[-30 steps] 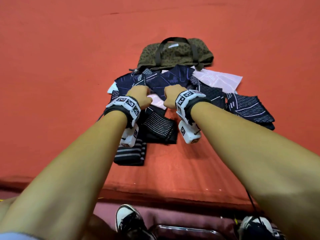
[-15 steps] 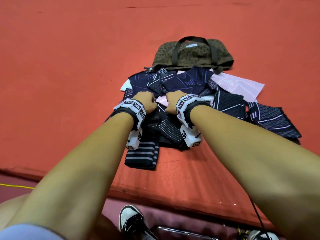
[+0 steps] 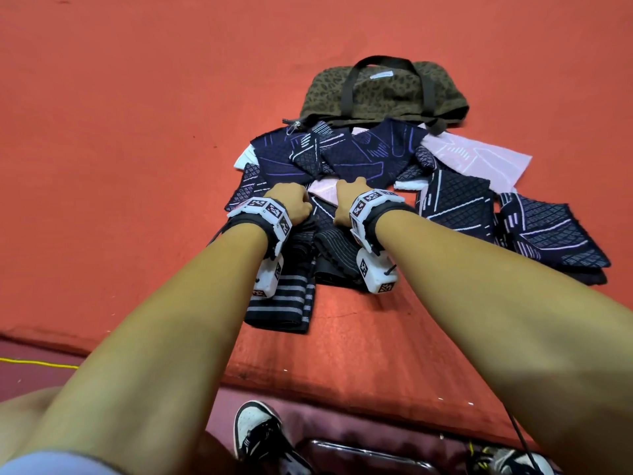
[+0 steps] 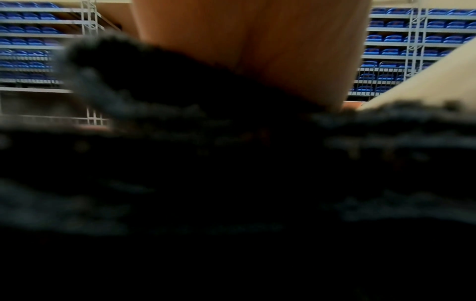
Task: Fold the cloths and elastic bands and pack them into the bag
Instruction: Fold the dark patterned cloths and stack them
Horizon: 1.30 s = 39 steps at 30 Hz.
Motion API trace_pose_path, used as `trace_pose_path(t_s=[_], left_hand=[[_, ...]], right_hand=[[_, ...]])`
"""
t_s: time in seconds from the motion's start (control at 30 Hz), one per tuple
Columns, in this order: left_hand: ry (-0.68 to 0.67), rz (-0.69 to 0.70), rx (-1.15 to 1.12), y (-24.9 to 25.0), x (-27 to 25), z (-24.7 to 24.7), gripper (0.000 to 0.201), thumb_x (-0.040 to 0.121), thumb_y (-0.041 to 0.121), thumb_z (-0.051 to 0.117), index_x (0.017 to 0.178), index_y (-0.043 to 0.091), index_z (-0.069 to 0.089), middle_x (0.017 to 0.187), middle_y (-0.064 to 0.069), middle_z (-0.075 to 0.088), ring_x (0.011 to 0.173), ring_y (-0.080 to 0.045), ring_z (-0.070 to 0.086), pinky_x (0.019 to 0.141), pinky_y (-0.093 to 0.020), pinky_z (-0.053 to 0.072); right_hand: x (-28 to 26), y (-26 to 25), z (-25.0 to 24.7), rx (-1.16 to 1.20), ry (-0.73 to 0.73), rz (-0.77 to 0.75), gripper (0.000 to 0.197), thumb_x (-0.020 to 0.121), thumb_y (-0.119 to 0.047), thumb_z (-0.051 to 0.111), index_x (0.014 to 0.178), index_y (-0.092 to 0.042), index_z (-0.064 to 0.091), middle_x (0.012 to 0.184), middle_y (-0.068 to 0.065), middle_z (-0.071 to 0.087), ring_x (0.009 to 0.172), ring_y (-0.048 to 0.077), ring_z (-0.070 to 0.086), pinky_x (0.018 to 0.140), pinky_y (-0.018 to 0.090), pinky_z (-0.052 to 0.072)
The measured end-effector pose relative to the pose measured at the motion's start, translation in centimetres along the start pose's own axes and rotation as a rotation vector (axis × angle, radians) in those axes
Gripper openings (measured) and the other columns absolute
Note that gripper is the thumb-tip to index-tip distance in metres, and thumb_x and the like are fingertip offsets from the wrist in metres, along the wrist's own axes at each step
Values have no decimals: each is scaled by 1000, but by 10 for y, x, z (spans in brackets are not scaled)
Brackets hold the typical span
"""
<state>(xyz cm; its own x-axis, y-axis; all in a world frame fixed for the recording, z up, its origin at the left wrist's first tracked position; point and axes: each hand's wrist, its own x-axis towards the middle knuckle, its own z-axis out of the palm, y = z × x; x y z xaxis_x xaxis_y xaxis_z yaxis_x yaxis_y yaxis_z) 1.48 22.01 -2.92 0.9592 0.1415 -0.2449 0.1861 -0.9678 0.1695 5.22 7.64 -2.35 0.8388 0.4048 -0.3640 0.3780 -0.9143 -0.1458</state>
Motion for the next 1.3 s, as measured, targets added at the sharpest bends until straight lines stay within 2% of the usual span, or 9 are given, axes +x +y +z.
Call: trace_pose_path(t_s=[0.13, 0.33, 0.47, 0.6, 0.73, 0.87, 1.0, 1.17, 1.3], left_hand=[[6, 8, 13, 0, 0, -3, 30, 92, 21, 52, 115, 9, 68, 114, -13, 68, 105, -32, 62, 86, -38, 52], [15, 45, -9, 9, 3, -7, 34, 93, 16, 49, 124, 10, 63, 123, -13, 64, 112, -32, 59, 93, -38, 50], [-2, 65, -7, 19, 3, -5, 36, 93, 16, 49, 127, 12, 62, 127, -12, 63, 115, -31, 57, 97, -39, 49], [3, 66, 5, 18, 2, -4, 37, 94, 17, 50, 129, 13, 61, 128, -12, 62, 117, -31, 56, 97, -39, 48], [5, 61, 2, 17, 1, -4, 38, 93, 16, 50, 129, 14, 62, 130, -11, 62, 118, -31, 56, 97, -39, 48], [-9, 58, 11, 21, -1, -5, 40, 93, 16, 50, 132, 14, 60, 130, -11, 61, 119, -31, 55, 98, -39, 48], [-15, 51, 8, 24, -2, -6, 43, 93, 17, 51, 135, 14, 57, 134, -11, 59, 122, -30, 54, 99, -41, 47], [4, 34, -38, 36, -7, -8, 50, 92, 16, 53, 142, 13, 49, 142, -15, 53, 129, -33, 49, 102, -41, 45], [27, 61, -52, 49, -16, -5, 50, 90, 15, 54, 139, 12, 51, 134, -17, 57, 121, -35, 54, 97, -42, 48]], right_hand=[[-3, 3, -5, -25, -4, -14, 37, 94, -15, 56, 128, -3, 49, 136, 19, 41, 98, 36, 60, 84, 38, 45], [-7, 7, -4, 22, 83, 26, 27, 89, -10, 60, 115, -4, 56, 130, 19, 39, 87, 34, 57, 72, 35, 44], [-11, 11, -7, 25, 70, 94, 36, 87, -10, 63, 121, -7, 51, 136, 20, 30, 103, 38, 56, 74, 38, 43], [-11, 12, -7, 11, 0, 53, 34, 88, -11, 59, 121, -7, 52, 141, 20, 31, 83, 29, 58, 73, 36, 43], [-13, 12, -8, -21, 18, -26, 25, 94, -9, 54, 118, -1, 55, 129, 18, 51, 117, 32, 50, 85, 36, 44], [-18, 12, -13, 23, 64, 4, 5, 91, -7, 58, 91, -3, 54, 102, 17, 60, 80, 30, 55, 68, 32, 44], [-26, 12, -20, 63, 108, 9, 27, 87, -4, 58, 67, -7, 41, 76, 11, 51, 57, 22, 46, 61, 32, 42], [-40, 15, -28, 67, 160, 7, 32, 89, -11, 58, 66, -10, 37, 77, 11, 48, 73, 31, 51, 65, 34, 42], [-57, 24, -25, 102, 199, -11, 36, 91, -24, 61, 67, -8, 39, 87, 14, 52, 74, 33, 52, 63, 33, 40]])
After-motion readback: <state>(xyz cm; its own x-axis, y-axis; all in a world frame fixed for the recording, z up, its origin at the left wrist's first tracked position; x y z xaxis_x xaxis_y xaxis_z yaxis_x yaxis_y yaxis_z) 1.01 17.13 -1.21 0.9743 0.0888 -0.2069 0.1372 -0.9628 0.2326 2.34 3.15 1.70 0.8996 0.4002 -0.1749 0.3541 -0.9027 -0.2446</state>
